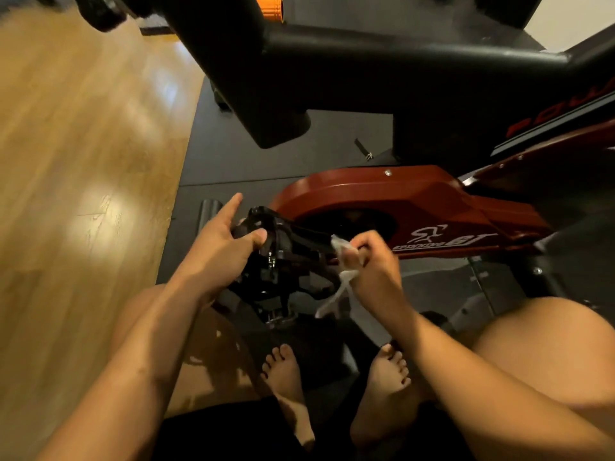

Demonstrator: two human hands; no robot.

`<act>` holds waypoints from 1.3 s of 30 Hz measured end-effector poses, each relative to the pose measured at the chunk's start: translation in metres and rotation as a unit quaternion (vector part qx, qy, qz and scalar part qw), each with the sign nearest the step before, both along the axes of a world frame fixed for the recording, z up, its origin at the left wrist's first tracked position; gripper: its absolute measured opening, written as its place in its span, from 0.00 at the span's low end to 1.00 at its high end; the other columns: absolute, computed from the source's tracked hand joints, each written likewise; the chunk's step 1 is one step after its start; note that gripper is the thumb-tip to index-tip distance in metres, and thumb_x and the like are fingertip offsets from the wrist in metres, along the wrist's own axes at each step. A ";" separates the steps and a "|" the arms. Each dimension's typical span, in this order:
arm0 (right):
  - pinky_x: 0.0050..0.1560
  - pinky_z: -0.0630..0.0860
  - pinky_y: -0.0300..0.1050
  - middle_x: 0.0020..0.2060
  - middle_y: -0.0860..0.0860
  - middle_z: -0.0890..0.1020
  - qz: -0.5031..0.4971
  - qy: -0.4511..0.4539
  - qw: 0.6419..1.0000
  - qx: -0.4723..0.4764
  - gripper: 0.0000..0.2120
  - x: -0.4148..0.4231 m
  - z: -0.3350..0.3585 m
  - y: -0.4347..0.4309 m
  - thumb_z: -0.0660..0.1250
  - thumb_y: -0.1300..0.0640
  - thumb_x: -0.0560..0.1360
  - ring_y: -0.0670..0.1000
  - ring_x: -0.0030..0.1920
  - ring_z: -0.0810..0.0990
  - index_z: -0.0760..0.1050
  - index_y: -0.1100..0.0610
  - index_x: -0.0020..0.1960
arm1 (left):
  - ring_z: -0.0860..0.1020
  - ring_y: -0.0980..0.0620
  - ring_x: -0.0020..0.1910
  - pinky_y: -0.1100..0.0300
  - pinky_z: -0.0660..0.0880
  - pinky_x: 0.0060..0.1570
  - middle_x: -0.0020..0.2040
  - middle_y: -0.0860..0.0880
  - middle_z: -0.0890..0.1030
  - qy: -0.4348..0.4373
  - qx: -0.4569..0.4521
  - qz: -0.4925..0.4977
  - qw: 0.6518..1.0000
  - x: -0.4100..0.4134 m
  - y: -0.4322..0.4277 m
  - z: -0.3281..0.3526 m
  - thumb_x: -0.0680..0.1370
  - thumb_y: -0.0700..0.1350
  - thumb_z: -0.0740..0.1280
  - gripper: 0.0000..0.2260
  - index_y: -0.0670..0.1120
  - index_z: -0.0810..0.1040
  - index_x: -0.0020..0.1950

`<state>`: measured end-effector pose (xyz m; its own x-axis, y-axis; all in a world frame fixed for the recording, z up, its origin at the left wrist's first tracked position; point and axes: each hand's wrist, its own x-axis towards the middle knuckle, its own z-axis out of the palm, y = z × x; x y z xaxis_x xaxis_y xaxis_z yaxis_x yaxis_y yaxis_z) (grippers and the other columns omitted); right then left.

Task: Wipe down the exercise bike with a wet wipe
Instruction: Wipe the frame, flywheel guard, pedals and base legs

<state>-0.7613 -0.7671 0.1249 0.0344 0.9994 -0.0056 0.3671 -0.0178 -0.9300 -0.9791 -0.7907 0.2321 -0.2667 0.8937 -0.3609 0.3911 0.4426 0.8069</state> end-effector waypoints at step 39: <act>0.51 0.78 0.50 0.52 0.58 0.83 -0.141 0.535 0.777 -0.301 0.22 0.085 -0.006 -0.016 0.58 0.46 0.79 0.56 0.48 0.84 0.74 0.62 0.62 | 0.74 0.48 0.62 0.49 0.80 0.55 0.65 0.52 0.70 -0.292 -0.094 -0.102 0.946 0.137 -0.016 -0.102 0.76 0.27 0.57 0.28 0.58 0.78 0.59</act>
<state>-0.6760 -0.7827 0.1186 -0.0939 0.7586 -0.6448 -0.7073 -0.5066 -0.4931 -0.8421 -0.8071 0.1302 0.1988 0.8108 -0.5505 -0.0047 0.5625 0.8268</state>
